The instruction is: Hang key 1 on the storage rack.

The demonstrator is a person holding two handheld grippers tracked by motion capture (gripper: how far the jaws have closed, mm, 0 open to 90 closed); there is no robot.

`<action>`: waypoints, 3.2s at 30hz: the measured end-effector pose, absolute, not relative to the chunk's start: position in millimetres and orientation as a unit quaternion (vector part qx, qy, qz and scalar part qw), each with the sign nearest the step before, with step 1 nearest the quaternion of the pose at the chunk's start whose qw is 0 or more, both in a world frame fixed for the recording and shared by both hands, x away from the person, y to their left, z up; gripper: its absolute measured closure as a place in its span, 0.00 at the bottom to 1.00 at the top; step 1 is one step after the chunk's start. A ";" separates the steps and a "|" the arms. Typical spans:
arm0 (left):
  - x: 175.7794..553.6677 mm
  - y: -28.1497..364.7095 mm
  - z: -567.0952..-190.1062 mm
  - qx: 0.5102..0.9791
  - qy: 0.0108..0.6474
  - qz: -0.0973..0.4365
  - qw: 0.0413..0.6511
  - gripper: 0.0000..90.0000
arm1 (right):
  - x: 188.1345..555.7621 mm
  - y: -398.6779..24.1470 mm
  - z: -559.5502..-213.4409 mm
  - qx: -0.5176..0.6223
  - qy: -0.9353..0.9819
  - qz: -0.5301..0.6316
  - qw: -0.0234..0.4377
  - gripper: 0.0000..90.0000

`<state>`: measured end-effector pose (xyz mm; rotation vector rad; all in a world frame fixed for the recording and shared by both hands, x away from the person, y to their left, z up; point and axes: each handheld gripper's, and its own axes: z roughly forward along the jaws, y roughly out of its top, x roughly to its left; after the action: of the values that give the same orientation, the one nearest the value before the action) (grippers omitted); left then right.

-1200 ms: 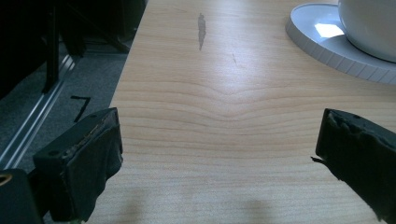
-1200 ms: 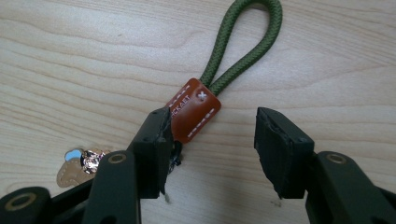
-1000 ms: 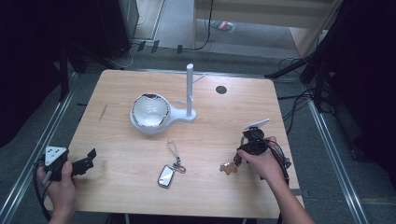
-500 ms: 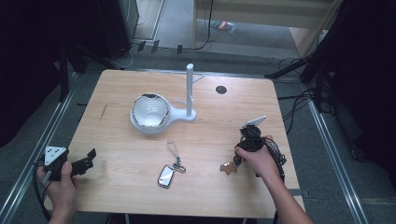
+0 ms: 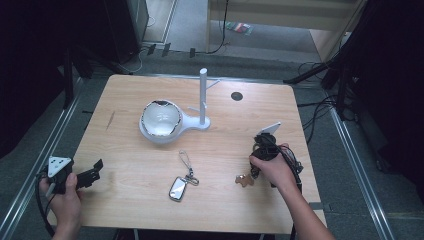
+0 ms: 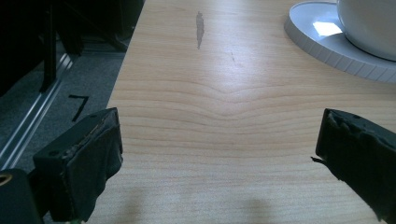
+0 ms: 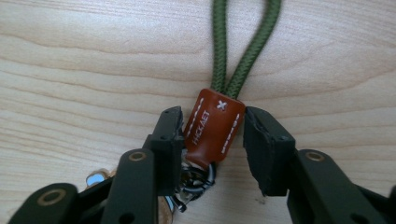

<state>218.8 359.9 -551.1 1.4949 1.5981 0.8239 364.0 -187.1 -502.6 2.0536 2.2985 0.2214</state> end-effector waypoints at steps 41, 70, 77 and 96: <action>219.1 357.8 -550.9 0.593 0.626 0.327 0.386 0.01 | 339.0 -184.3 -449.2 0.609 0.730 0.287 0.113 0.80; 219.1 357.5 -551.1 0.594 0.625 0.328 0.387 0.01 | 341.5 -161.1 -404.1 0.511 0.685 0.462 0.239 0.79; 219.0 357.7 -550.9 0.595 0.625 0.326 0.387 0.01 | 343.5 -153.5 -396.4 0.485 0.672 0.485 0.279 0.79; 219.4 358.3 -551.2 0.594 0.625 0.325 0.389 0.01 | 360.4 -131.2 -385.8 0.414 0.661 0.558 0.282 0.79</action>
<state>219.4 358.3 -551.2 1.5095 1.5894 0.8255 360.4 -131.2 -385.8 1.1092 1.7711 1.4956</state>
